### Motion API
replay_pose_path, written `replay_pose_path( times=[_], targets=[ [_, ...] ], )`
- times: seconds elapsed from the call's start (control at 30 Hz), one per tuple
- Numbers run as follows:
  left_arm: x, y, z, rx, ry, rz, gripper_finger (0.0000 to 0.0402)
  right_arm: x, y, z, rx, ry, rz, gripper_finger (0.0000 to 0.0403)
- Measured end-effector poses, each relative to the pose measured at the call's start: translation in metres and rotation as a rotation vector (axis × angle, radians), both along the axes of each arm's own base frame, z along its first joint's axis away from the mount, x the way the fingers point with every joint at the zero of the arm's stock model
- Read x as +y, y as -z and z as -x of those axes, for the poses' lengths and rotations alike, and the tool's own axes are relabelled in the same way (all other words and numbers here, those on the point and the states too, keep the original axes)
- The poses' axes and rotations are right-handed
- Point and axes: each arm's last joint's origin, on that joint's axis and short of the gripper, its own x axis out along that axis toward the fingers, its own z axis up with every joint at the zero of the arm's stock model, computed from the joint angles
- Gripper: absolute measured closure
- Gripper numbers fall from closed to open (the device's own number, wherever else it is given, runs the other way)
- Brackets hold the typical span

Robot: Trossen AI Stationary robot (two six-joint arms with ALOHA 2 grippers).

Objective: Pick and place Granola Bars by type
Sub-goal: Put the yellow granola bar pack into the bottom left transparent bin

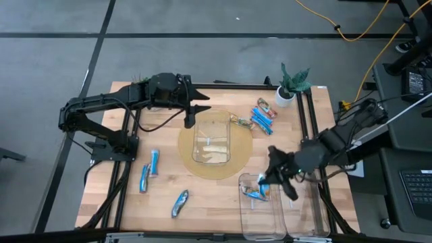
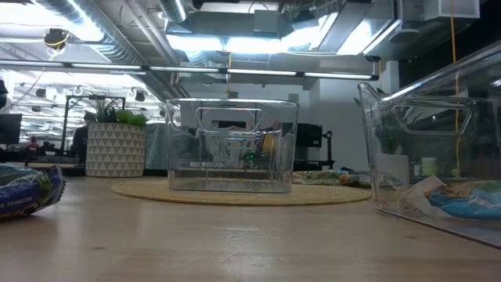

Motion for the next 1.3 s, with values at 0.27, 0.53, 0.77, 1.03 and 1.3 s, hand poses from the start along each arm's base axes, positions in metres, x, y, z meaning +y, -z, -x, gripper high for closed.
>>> replay_pose_path(
  times=[0.27,0.53,0.77,1.03,1.3],
  targets=[
    [0.000,0.003,0.001,0.040,0.006,-0.005,0.0251,0.029,0.036,-0.016,0.225,0.057,-0.053,0.0358],
    [0.000,0.005,0.002,0.061,0.007,-0.001,0.0250,0.046,0.066,-0.032,0.383,0.067,-0.075,0.0376],
    [-0.001,0.007,0.003,0.083,0.015,-0.012,0.0253,0.053,0.089,-0.040,0.516,0.140,-0.081,0.0355],
    [0.000,0.008,0.004,0.100,0.016,-0.006,0.0253,0.061,0.113,-0.049,0.630,0.173,-0.095,0.0377],
    [0.000,0.011,0.006,0.138,0.026,-0.013,0.0256,0.070,0.146,-0.059,0.766,0.259,-0.087,0.0357]
  ],
)
